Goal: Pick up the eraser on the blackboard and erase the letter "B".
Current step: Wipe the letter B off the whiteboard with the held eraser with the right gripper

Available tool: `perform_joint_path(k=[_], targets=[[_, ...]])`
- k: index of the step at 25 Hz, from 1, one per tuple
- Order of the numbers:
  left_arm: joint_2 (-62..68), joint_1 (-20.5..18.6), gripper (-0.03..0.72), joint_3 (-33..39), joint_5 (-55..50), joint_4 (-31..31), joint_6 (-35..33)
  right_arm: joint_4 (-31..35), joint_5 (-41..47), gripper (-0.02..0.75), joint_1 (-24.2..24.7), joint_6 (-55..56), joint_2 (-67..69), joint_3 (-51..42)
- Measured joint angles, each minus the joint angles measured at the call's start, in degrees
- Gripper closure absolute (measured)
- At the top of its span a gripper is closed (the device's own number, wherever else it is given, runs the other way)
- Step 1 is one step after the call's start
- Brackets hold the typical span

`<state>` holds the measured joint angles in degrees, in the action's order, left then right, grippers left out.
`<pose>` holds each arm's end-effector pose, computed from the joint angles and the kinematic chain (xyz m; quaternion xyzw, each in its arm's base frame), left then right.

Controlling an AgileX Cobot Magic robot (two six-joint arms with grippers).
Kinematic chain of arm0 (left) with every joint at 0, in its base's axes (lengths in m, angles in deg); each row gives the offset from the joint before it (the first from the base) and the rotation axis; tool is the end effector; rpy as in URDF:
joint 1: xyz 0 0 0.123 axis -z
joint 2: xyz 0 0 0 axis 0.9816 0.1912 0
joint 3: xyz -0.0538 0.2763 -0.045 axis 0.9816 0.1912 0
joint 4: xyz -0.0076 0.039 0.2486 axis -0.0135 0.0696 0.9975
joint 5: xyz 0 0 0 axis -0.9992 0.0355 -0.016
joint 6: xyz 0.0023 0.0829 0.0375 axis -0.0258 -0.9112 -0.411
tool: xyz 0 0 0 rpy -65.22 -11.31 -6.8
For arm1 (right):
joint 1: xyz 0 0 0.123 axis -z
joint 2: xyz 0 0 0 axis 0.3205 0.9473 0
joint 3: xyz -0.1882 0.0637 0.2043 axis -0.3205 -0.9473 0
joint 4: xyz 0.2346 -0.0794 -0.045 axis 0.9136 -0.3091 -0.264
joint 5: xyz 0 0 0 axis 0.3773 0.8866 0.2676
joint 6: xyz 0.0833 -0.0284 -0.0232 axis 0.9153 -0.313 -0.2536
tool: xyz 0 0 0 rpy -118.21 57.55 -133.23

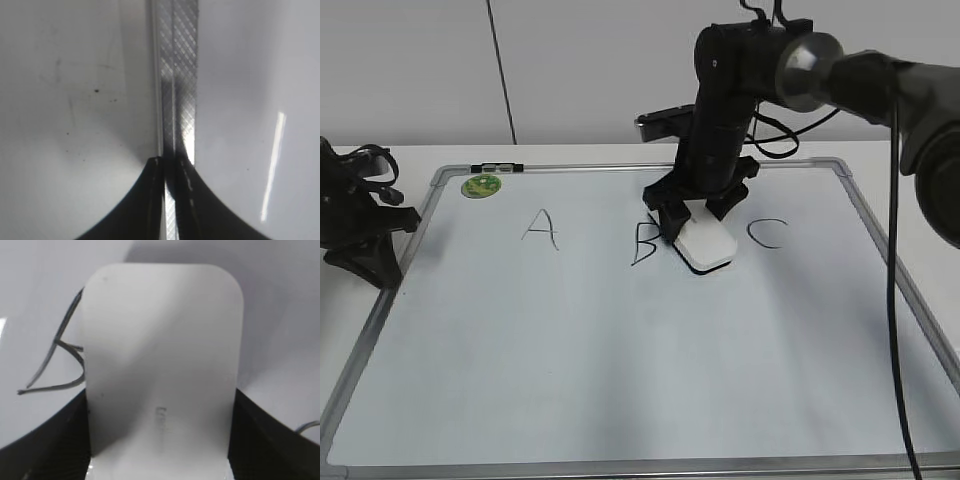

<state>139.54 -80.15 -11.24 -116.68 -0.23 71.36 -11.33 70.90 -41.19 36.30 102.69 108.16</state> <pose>0.4073 -0.0089 0.1277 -0.0135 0.9953 -0.0945 0.0143 0.4678 0.2015 0.1614 -0.2601 0.9609 0.0502 0.0809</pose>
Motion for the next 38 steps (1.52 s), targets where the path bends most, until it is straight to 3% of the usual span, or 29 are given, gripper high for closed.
perform_joint_path(k=[12,24,30,38], targets=[[0.00,0.00,0.656,0.00,0.00,0.00,0.00,-1.41,-7.53,0.208,-0.64,0.00,1.14,0.21],[0.08,0.00,0.656,0.00,0.10,0.00,0.00,-5.65,-7.07,0.209,-7.42,-1.32,2.78,1.46],[0.08,0.00,0.656,0.00,0.10,0.00,0.00,-4.78,-6.40,0.209,-11.64,-1.32,2.89,1.46],[0.08,0.00,0.656,0.00,0.10,0.19,0.00,-5.38,-6.27,0.209,-12.23,-1.32,2.89,1.46]])
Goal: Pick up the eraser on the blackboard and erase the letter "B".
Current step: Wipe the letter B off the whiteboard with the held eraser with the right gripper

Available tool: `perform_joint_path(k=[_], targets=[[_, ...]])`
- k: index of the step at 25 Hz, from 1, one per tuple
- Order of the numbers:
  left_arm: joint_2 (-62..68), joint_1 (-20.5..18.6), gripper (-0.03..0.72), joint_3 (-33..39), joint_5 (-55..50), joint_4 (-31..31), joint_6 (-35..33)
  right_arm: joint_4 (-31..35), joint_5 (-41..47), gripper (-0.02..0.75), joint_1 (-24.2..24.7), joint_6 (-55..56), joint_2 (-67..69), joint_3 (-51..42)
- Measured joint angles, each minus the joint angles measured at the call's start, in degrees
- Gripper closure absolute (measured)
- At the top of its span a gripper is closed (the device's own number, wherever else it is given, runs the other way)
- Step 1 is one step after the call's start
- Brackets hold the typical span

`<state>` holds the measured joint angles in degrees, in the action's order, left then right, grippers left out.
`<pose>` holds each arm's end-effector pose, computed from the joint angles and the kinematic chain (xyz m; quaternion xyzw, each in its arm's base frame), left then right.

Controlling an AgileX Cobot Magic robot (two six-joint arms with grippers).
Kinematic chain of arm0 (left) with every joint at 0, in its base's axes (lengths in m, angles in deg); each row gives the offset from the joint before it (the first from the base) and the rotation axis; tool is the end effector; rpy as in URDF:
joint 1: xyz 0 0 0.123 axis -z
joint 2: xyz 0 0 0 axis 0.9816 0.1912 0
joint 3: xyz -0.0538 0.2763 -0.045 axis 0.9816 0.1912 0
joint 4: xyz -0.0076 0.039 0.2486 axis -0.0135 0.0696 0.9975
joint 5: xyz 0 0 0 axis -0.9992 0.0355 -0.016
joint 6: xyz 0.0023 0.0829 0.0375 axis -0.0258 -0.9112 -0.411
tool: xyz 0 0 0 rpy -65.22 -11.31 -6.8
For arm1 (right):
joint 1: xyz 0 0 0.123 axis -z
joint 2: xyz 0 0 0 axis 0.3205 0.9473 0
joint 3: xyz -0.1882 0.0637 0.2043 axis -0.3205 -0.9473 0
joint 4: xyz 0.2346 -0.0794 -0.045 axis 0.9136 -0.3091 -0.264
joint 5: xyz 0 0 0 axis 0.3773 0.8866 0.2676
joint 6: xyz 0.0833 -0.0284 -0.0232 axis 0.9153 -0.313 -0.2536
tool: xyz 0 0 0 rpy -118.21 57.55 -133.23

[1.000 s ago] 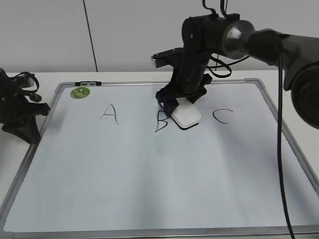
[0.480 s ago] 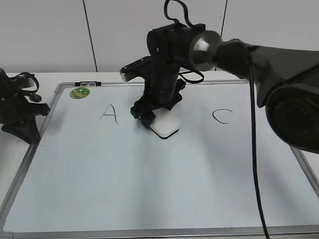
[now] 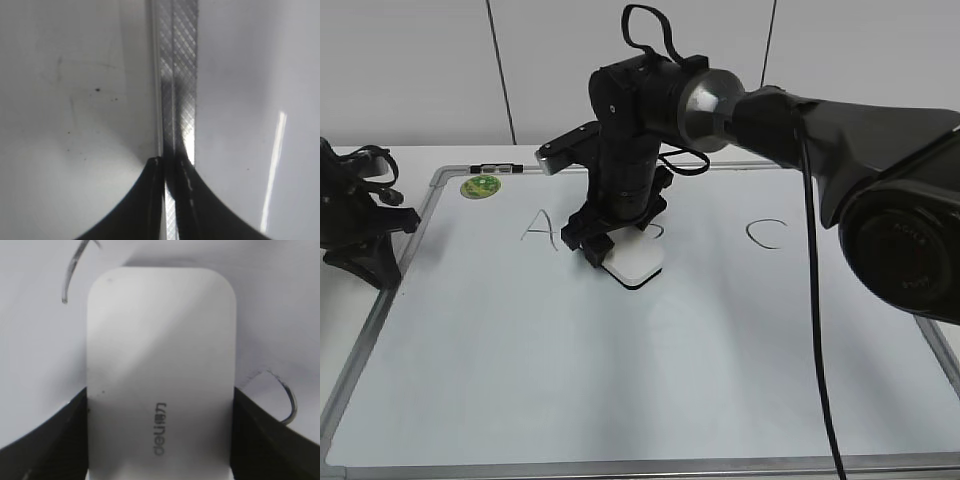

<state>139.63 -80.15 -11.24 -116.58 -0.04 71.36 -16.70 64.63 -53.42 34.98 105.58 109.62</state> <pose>0.4075 -0.0086 0.1270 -0.0127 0.9955 -0.0931 0.0143 0.4306 0.2975 0.1440 -0.3816 0.9154 0.0223 0.1264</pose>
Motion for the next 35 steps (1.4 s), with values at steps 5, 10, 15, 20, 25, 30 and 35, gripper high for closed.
perform_joint_path(k=[5,10,15,20,25,30,35], targets=[[0.00,0.00,0.655,0.00,0.00,0.72,0.00,0.00,0.00,0.209,0.21,0.00,0.03,0.00],[0.00,0.00,0.655,0.00,0.00,0.85,0.00,0.00,0.11,0.209,0.96,1.23,0.13,0.00],[0.00,0.00,0.654,0.00,0.11,0.97,0.00,1.40,0.11,0.209,2.06,2.42,0.13,0.02],[0.00,0.00,0.650,0.00,0.11,1.08,0.00,2.79,0.11,0.209,3.63,3.62,0.13,0.13],[0.00,0.00,0.647,0.00,0.11,1.17,0.00,2.79,0.11,0.209,6.32,4.07,0.13,0.12],[0.00,0.00,0.645,0.00,0.11,1.17,0.00,2.56,0.11,0.209,7.68,4.07,0.13,0.12],[0.00,0.00,0.645,0.00,0.11,1.17,0.00,1.97,0.11,0.209,9.58,4.20,0.13,0.12]])
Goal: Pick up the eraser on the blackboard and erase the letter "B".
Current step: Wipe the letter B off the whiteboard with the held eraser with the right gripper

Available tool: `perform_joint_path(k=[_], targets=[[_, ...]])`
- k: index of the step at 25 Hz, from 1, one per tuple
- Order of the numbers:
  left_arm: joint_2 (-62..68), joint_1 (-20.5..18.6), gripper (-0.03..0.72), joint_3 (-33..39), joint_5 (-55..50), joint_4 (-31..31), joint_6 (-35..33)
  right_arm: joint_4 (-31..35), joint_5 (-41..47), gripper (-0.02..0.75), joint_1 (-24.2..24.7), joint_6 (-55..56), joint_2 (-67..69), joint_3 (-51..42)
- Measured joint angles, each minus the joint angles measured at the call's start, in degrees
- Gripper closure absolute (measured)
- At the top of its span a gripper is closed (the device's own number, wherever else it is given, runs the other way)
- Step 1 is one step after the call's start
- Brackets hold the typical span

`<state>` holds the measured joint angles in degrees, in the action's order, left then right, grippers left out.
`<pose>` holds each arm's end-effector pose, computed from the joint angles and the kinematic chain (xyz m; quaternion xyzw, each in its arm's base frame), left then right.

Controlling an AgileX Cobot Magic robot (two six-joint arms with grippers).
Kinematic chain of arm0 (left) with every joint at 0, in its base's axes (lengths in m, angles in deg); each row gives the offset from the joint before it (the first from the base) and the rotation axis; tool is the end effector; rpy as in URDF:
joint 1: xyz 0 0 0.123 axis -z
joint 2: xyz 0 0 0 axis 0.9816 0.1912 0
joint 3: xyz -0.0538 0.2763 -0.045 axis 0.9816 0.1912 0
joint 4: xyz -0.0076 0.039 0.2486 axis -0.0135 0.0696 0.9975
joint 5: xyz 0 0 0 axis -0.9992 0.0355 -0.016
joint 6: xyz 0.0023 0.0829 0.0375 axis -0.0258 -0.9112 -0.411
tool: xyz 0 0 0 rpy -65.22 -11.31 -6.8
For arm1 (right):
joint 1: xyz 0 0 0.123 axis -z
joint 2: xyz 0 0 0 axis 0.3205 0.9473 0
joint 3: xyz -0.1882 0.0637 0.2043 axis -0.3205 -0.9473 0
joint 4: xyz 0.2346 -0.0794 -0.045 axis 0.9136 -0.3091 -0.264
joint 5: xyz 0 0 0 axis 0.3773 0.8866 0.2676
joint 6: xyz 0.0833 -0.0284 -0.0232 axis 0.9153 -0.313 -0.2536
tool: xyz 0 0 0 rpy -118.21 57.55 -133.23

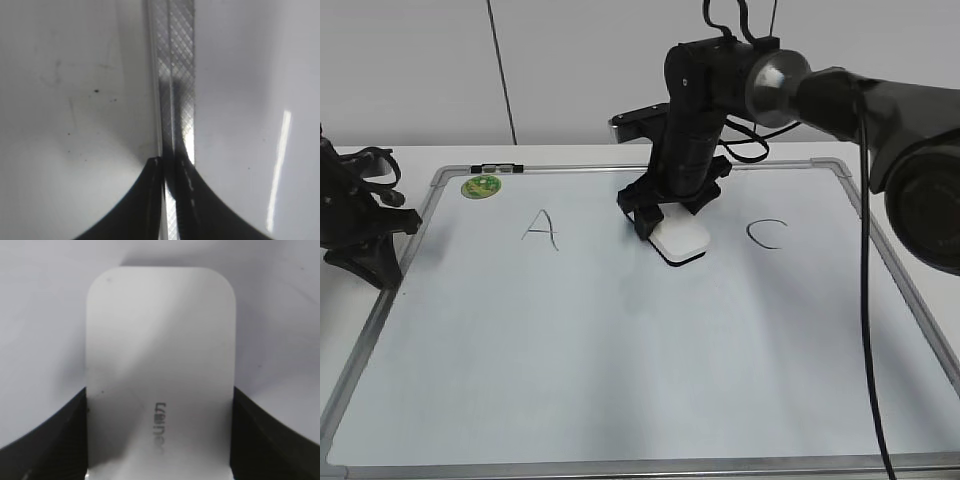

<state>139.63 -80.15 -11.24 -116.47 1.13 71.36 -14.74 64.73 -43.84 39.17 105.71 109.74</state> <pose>0.4074 -0.0071 0.1267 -0.0069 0.9963 -0.0846 0.0146 0.4731 0.2243 0.1434 -0.2639 0.9560 0.0322 0.1237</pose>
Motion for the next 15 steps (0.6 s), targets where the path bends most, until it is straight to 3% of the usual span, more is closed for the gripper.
perform_joint_path(k=[7,15], targets=[[0.00,0.00,0.645,0.00,0.00,0.00,0.00,-0.29,0.23,0.209,1.36,0.09,-0.35,0.11],[0.00,0.00,0.644,-0.05,-0.10,0.13,0.00,-4.36,6.18,0.209,2.78,-1.27,-6.53,-0.99]])
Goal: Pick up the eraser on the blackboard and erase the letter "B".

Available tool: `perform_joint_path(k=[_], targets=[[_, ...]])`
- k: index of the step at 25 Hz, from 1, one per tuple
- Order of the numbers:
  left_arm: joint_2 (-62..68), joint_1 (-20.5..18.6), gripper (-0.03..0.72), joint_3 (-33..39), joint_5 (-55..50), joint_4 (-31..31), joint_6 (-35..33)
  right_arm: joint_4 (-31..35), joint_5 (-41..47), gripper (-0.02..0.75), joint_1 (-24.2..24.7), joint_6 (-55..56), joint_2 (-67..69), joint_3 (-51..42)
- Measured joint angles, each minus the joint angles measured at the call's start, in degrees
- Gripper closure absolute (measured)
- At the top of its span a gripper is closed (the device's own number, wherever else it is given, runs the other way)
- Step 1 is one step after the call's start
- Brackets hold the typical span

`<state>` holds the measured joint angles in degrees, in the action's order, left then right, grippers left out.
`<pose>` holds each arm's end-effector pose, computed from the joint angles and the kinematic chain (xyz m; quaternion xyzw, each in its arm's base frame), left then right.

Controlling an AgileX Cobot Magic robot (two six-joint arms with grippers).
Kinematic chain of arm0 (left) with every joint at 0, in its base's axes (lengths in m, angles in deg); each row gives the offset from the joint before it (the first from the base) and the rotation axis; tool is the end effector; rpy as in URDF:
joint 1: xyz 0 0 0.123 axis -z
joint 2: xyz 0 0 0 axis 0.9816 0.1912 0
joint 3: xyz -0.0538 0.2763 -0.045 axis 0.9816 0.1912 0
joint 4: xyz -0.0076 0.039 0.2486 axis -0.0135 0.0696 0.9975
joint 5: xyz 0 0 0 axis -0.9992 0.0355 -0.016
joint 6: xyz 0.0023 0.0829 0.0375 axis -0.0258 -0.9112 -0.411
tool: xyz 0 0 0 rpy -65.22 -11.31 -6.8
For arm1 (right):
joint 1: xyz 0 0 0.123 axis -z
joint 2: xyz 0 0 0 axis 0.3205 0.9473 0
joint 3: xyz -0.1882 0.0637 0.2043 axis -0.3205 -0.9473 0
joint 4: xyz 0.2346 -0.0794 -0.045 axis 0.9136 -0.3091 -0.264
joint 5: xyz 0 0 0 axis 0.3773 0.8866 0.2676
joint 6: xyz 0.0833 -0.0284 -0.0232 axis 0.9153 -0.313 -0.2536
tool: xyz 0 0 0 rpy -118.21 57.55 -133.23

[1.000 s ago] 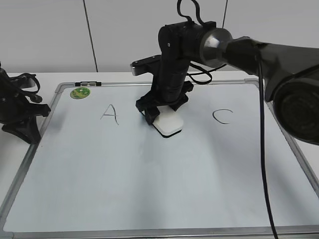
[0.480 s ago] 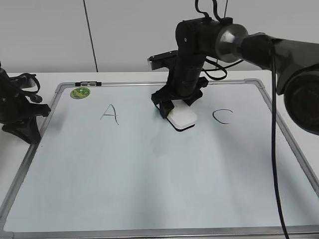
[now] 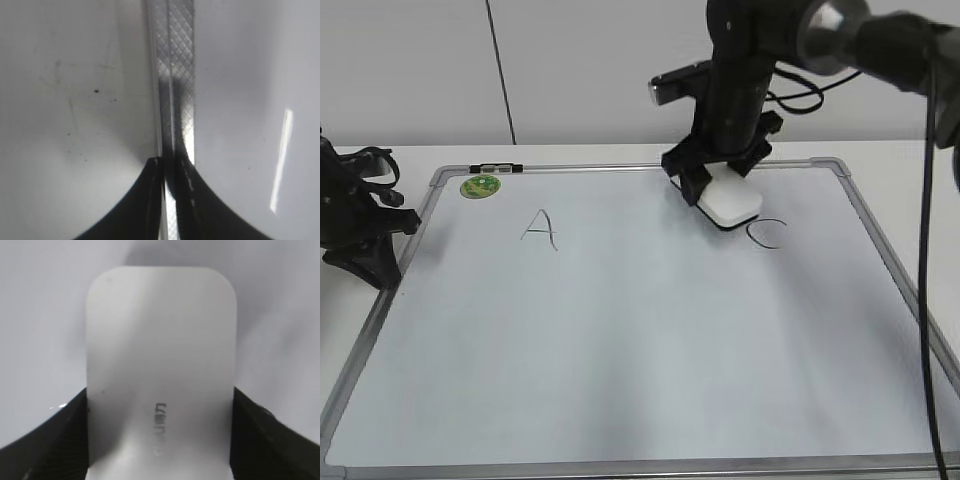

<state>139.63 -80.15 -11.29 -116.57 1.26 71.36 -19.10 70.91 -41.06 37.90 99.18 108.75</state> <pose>0.4074 -0.0069 0.1269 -0.0062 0.9964 -0.0838 0.0141 0.4705 0.1888 0.1951 -0.2606 0.9574 -0.0094 0.1241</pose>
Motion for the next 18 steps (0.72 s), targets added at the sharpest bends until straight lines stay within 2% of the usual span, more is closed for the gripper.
perform_joint_path(k=[12,18], targets=[[0.00,0.00,0.643,0.00,0.10,0.11,0.00,-1.09,0.92,0.209,0.99,-0.37,-8.96,0.00],[0.00,0.00,0.643,0.00,0.10,0.11,0.00,-0.46,0.92,0.209,5.70,-0.15,-14.58,-7.23]])
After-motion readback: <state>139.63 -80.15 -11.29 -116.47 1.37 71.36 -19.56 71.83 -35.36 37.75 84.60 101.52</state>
